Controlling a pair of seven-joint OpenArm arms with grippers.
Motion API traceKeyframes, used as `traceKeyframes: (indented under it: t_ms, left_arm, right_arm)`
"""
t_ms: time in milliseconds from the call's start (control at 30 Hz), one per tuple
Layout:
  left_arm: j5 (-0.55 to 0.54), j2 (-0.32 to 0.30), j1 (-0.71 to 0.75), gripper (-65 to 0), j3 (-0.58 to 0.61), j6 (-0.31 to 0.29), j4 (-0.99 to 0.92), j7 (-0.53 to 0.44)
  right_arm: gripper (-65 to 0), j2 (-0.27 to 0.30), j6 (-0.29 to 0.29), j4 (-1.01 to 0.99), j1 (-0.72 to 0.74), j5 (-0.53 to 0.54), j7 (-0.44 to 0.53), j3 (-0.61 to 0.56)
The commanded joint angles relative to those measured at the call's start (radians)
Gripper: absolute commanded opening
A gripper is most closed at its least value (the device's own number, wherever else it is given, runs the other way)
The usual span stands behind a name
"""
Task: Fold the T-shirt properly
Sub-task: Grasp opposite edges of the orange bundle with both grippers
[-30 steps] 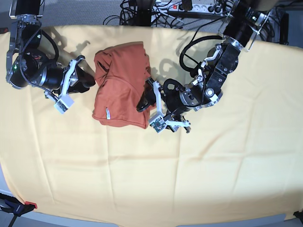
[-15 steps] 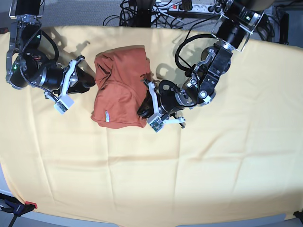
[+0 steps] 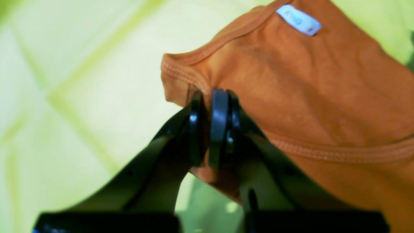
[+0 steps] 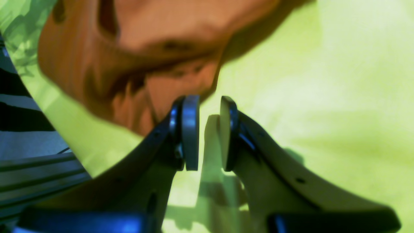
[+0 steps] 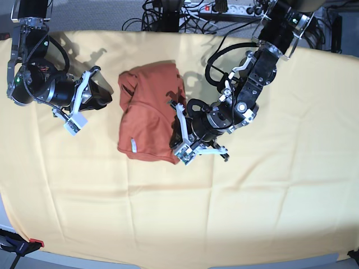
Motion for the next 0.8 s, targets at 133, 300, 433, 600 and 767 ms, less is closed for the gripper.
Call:
traceKeyframes:
  t_ms: [133, 300, 433, 600, 767]
  left_arm:
    - [0.035, 0.0, 0.026, -65.0, -0.004, 0.046, 0.026, -0.021]
    - [0.036, 0.0, 0.082, -65.0, -0.004, 0.007, 0.026, -0.055]
    - [0.036, 0.0, 0.089, -65.0, -0.004, -0.006, 0.026, -0.054]
    - [0.058, -0.006, 0.088, -65.0, -0.004, -0.006, 0.026, -0.061]
    - [0.073, -0.005, 0.088, -65.0, -0.004, -0.006, 0.026, -0.062]
  right_arm:
    - [-51.7, 0.014, 0.005, 0.017, 0.013, 0.018, 0.021, 0.008]
    - [-49.1, 0.014, 0.005, 0.017, 0.013, 0.089, 0.026, 0.008]
    - [-26.3, 0.004, 0.005, 0.017, 0.013, 0.134, 0.054, 0.006]
    - [-23.2, -0.019, 0.005, 0.015, 0.01, 0.131, 0.064, 0.005]
    - [-23.2, -0.045, 0.005, 0.014, 0.005, 0.128, 0.06, 0.005]
